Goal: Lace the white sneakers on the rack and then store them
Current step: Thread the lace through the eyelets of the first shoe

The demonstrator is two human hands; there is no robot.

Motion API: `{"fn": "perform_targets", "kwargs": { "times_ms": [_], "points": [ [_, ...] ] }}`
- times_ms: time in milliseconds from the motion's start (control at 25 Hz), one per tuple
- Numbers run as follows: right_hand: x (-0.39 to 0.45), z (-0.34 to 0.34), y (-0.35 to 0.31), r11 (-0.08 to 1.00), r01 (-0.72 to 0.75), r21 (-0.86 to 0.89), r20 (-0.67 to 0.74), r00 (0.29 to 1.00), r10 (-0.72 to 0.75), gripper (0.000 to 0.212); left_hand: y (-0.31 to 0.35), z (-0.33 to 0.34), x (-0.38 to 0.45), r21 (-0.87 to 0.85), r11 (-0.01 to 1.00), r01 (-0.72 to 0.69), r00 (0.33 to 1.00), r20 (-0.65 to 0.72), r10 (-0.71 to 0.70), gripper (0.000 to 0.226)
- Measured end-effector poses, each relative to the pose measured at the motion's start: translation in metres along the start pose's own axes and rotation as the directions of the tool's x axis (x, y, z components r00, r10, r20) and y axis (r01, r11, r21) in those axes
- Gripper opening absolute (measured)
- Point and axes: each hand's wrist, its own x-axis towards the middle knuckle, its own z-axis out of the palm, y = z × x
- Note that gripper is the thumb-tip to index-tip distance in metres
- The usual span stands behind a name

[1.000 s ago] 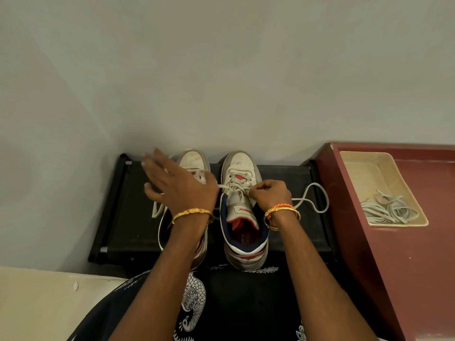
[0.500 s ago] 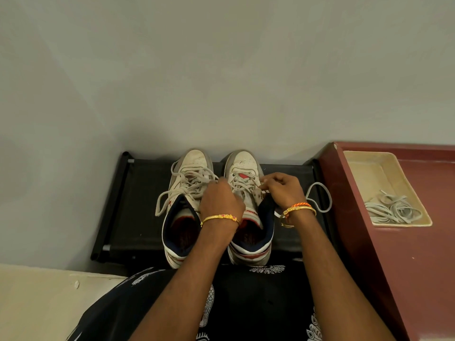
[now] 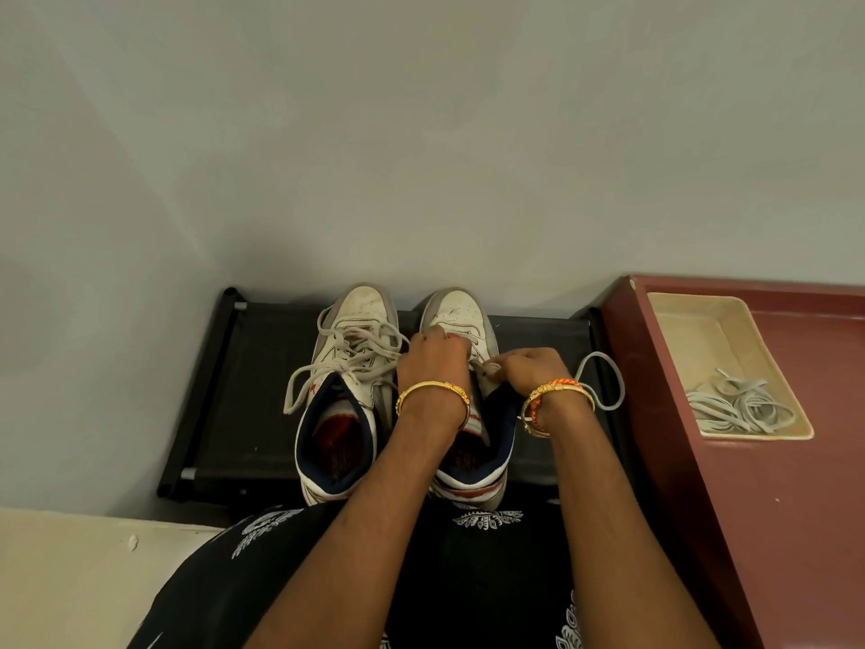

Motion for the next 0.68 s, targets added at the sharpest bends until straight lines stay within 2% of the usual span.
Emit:
{"fn": "perform_targets", "kwargs": {
  "times_ms": [200, 440, 520, 600, 640, 680],
  "points": [
    [0.000, -0.007, -0.004, 0.993, -0.086, 0.082, 0.054, 0.995, 0.081, 0.024, 0.006, 0.002, -0.001, 0.071, 0.996, -0.059, 0.996, 0.067, 0.054, 0.032],
    [0.002, -0.008, 0.000, 0.996, -0.080, 0.049, 0.093, 0.993, 0.075, 0.026, 0.005, 0.008, 0.000, 0.007, 1.000, -0.014, 1.000, 0.013, 0.013, 0.031],
    [0.004, -0.009, 0.001, 0.998, -0.057, 0.019, 0.096, 0.994, 0.055, 0.026, 0.000, 0.008, 0.000, -0.138, 0.990, 0.001, 0.997, -0.072, -0.011, 0.025],
    [0.005, -0.009, 0.001, 0.996, -0.070, 0.047, 0.094, 0.993, 0.065, 0.029, -0.005, 0.007, -0.002, -0.426, 0.903, 0.046, 0.974, -0.180, -0.135, 0.012],
    [0.006, -0.010, 0.001, 0.996, -0.073, 0.050, 0.100, 0.993, 0.068, 0.029, -0.008, 0.008, -0.002, -0.588, 0.801, 0.117, 0.951, -0.167, -0.262, 0.006],
    [0.006, -0.010, 0.001, 0.997, -0.070, 0.032, 0.108, 0.992, 0.066, 0.029, -0.012, 0.008, -0.001, -0.757, 0.618, 0.213, 0.910, -0.076, -0.407, 0.005]
  ]
}}
